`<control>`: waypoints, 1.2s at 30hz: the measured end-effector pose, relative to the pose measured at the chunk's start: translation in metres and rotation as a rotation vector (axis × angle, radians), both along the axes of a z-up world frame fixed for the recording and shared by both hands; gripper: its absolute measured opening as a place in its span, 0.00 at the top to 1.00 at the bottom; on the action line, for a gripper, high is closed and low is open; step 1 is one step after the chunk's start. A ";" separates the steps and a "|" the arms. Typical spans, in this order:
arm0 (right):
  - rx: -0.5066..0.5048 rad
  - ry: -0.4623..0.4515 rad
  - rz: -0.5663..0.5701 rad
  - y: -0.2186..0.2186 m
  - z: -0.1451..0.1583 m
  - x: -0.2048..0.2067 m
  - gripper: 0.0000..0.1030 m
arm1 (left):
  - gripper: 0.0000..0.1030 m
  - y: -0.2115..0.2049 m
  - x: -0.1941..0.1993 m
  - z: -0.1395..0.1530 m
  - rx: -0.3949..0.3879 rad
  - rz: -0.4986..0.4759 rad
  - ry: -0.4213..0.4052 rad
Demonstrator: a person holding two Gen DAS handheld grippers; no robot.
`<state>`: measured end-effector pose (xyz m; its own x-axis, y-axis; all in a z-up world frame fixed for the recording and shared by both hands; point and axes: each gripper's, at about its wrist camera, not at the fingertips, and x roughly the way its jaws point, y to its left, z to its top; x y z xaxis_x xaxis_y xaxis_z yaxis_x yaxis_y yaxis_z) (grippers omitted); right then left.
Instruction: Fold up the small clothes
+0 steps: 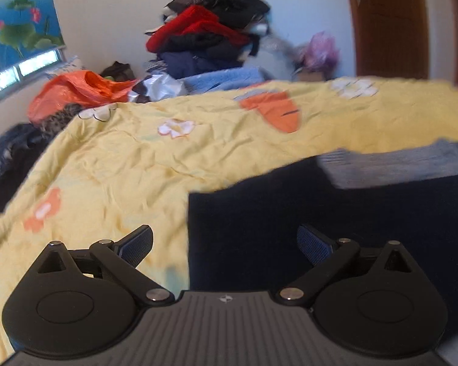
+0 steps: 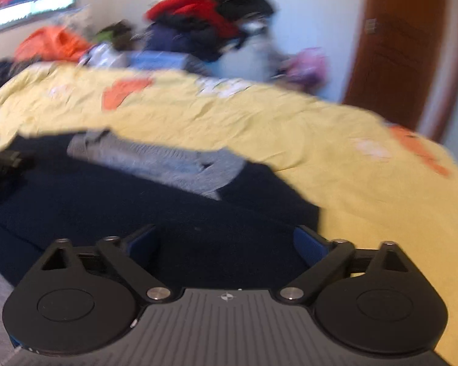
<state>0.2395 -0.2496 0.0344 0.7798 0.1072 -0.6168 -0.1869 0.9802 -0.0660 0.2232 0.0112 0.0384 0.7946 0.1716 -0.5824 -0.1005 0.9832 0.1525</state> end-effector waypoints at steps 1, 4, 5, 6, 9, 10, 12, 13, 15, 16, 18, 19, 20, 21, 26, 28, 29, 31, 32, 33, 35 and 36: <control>0.077 -0.022 0.020 -0.003 0.006 -0.017 0.07 | 0.01 -0.001 -0.022 0.004 -0.062 -0.036 -0.016; 0.233 0.006 0.126 0.002 0.005 -0.056 0.01 | 0.01 -0.017 -0.058 -0.004 -0.079 -0.120 0.025; 0.206 0.038 0.145 0.009 -0.001 -0.062 0.02 | 0.01 -0.022 -0.063 -0.009 -0.063 -0.141 0.048; 0.163 0.068 0.155 0.016 -0.008 -0.066 0.02 | 0.01 -0.025 -0.066 -0.017 -0.044 -0.159 0.071; -0.020 0.055 0.168 0.023 -0.029 -0.080 0.01 | 0.00 -0.009 -0.068 -0.025 -0.077 -0.188 0.089; -0.009 0.054 0.174 0.016 -0.029 -0.084 0.01 | 0.00 0.000 -0.068 -0.025 -0.075 -0.192 0.092; 0.029 0.084 0.135 -0.005 -0.028 -0.087 0.01 | 0.00 0.013 -0.073 -0.026 -0.034 -0.219 0.078; 0.047 0.083 0.143 -0.015 -0.028 -0.092 0.01 | 0.00 0.017 -0.076 -0.026 -0.008 -0.216 0.069; 0.021 0.086 0.177 -0.023 -0.028 -0.101 0.01 | 0.00 0.024 -0.084 -0.024 0.032 -0.180 0.059; -0.003 0.095 0.160 -0.022 -0.025 -0.103 0.01 | 0.00 0.023 -0.089 -0.022 0.040 -0.158 0.059; 0.014 0.124 0.096 -0.015 -0.016 -0.109 0.01 | 0.00 0.013 -0.106 -0.016 0.018 -0.130 0.069; 0.039 0.120 0.084 -0.010 -0.012 -0.116 0.00 | 0.00 0.006 -0.117 -0.014 -0.014 -0.147 0.084; 0.071 0.112 0.109 -0.003 -0.009 -0.121 0.00 | 0.00 -0.004 -0.126 -0.015 -0.032 -0.179 0.104; 0.088 0.114 0.147 0.006 -0.009 -0.127 0.00 | 0.00 -0.014 -0.138 -0.017 -0.028 -0.222 0.122; 0.023 0.080 0.200 0.024 -0.030 -0.148 0.00 | 0.00 -0.025 -0.191 -0.023 0.117 -0.340 0.027; 0.036 0.076 0.185 0.010 -0.029 -0.151 0.00 | 0.00 -0.002 -0.199 -0.023 0.060 -0.361 0.043; 0.032 0.071 0.178 0.002 -0.029 -0.154 0.00 | 0.00 0.012 -0.201 -0.021 0.019 -0.360 0.064; 0.040 0.070 0.149 -0.014 -0.029 -0.160 0.00 | 0.00 0.037 -0.204 -0.019 -0.070 -0.333 0.103; 0.028 0.071 0.139 -0.020 -0.028 -0.165 0.00 | 0.00 0.046 -0.207 -0.019 -0.098 -0.308 0.110; 0.027 0.077 0.124 -0.025 -0.026 -0.167 0.00 | 0.00 0.051 -0.210 -0.018 -0.109 -0.272 0.116; 0.006 0.095 0.079 -0.026 -0.019 -0.172 0.00 | 0.00 0.051 -0.219 -0.010 -0.125 -0.230 0.114; 0.003 0.096 0.057 -0.022 -0.014 -0.177 0.00 | 0.00 0.046 -0.226 -0.003 -0.156 -0.245 0.092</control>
